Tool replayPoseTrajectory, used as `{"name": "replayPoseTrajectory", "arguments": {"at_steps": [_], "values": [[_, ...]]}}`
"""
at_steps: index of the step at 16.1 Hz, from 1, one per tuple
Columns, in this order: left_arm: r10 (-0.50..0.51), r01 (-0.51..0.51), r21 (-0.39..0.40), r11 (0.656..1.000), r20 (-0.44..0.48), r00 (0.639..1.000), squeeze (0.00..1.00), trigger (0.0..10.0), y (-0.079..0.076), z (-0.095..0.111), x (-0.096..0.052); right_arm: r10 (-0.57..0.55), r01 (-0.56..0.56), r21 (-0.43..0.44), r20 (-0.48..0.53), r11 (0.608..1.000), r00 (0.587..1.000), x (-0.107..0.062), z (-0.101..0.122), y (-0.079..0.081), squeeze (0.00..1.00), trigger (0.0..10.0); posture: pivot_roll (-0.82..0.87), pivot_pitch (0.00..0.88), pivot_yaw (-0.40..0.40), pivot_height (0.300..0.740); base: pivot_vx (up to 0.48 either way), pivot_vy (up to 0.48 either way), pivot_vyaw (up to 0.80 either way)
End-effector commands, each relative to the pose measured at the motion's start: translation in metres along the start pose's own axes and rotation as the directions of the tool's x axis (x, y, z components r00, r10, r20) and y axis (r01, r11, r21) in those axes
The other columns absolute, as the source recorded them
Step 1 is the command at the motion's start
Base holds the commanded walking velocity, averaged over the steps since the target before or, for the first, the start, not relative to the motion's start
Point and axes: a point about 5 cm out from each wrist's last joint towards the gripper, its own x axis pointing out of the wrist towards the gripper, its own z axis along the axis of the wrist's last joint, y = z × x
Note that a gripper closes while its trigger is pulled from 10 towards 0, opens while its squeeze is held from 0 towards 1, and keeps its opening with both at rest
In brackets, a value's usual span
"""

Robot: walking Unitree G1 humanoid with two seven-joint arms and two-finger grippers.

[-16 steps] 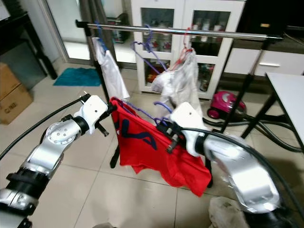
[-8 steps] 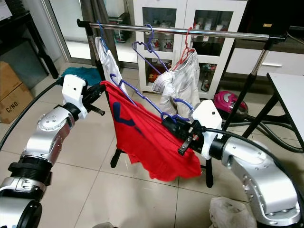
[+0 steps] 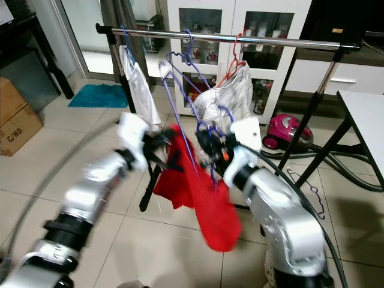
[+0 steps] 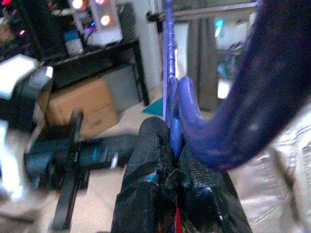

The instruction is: Hang hanger

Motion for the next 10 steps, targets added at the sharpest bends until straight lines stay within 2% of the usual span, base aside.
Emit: {"name": "replayPoseTrajectory", "arguments": {"at_steps": [1,2,4,5,7,8,9,10], "values": [[-0.009,0.009,0.022,1.0,0.004,1.0,0.0,0.0,0.0,0.005,-0.001,-0.072,0.071,0.007,0.041,0.997,0.997,0.001,0.005,-0.008,0.0,0.0,-0.02,0.0,0.07,0.74,0.0,0.0,0.0],[-0.051,0.051,0.011,0.999,0.01,0.999,0.0,0.0,-0.007,0.006,0.001,-0.199,0.195,0.05,0.107,0.98,0.974,0.006,0.013,-0.019,0.0,0.0,-0.02,0.0,0.073,0.74,0.0,0.0,0.0],[-0.148,0.149,-0.025,0.988,0.041,0.988,0.0,0.0,-0.023,0.011,0.0,-0.29,0.288,0.035,0.13,0.957,0.948,0.008,0.015,-0.028,0.0,0.0,-0.02,0.0,0.077,0.74,0.0,0.0,0.0],[-0.151,0.152,-0.028,0.988,0.04,0.988,0.0,0.0,-0.024,0.011,-0.002,-0.301,0.301,0.018,0.12,0.953,0.946,0.008,0.013,-0.031,0.0,0.0,-0.02,0.0,0.076,0.74,0.0,0.0,0.0],[-0.099,0.099,-0.02,0.995,0.013,0.995,0.0,0.0,-0.018,0.004,-0.013,-0.354,0.358,-0.071,0.057,0.931,0.933,-0.001,0.002,-0.041,0.0,0.0,-0.03,0.0,0.072,0.74,0.0,0.0,0.0],[-0.011,0.011,-0.01,1.0,-0.025,1.0,0.0,0.0,-0.007,-0.003,-0.028,-0.404,0.4,-0.083,-0.025,0.913,0.915,-0.015,-0.015,-0.047,0.0,10.0,-0.02,0.0,0.067,0.74,0.0,0.0,0.0],[0.1,-0.1,-0.003,0.995,-0.067,0.993,0.0,0.0,0.008,-0.012,-0.05,-0.415,0.407,-0.09,-0.098,0.909,0.905,-0.032,-0.032,-0.046,0.0,10.0,-0.03,0.0,0.066,0.74,0.0,0.0,0.0],[0.128,-0.128,0.007,0.992,-0.077,0.989,0.0,0.0,0.012,-0.014,-0.055,-0.416,0.405,-0.108,-0.109,0.908,0.903,-0.037,-0.037,-0.044,0.0,10.0,-0.03,0.0,0.068,0.74,0.0,0.0,0.0]]}}
